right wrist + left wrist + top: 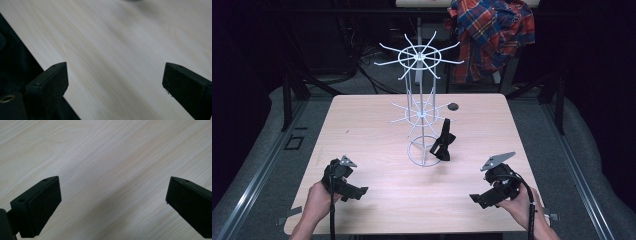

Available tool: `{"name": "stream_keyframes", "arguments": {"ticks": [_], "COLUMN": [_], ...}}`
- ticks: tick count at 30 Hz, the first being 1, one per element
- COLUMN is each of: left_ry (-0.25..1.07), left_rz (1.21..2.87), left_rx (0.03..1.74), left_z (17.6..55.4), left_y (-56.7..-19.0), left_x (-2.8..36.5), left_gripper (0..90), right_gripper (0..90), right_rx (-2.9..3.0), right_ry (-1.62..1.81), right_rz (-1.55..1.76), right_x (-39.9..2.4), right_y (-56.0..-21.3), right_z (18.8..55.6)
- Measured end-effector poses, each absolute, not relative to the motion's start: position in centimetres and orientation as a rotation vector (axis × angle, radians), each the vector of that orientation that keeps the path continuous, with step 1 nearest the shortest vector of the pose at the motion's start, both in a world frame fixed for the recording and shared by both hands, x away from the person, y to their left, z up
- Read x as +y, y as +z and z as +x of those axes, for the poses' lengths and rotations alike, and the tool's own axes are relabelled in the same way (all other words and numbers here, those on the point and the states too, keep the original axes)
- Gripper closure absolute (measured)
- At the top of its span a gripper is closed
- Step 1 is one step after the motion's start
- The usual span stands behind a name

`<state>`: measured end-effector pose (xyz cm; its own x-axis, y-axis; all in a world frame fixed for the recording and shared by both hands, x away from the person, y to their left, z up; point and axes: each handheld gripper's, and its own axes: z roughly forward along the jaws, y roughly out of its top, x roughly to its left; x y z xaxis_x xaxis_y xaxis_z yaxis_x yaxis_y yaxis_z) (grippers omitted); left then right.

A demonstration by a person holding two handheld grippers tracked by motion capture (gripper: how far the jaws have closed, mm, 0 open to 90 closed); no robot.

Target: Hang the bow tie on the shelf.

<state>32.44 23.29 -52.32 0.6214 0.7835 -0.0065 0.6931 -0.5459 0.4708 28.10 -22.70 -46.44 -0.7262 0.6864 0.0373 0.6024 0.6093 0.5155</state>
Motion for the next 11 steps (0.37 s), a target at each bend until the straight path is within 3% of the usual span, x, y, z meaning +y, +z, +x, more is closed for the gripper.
{"name": "stream_keyframes", "arguments": {"ticks": [11], "left_ry": [0.283], "left_rz": [2.426], "left_rx": [1.162], "left_z": [32.5], "left_y": [-52.3], "left_x": [23.1], "left_gripper": [0.1], "right_gripper": [7.8], "right_rx": [2.699], "right_ry": [0.612], "right_rz": [1.087], "right_x": [-23.6], "right_y": [-48.9], "right_z": [28.7]}}
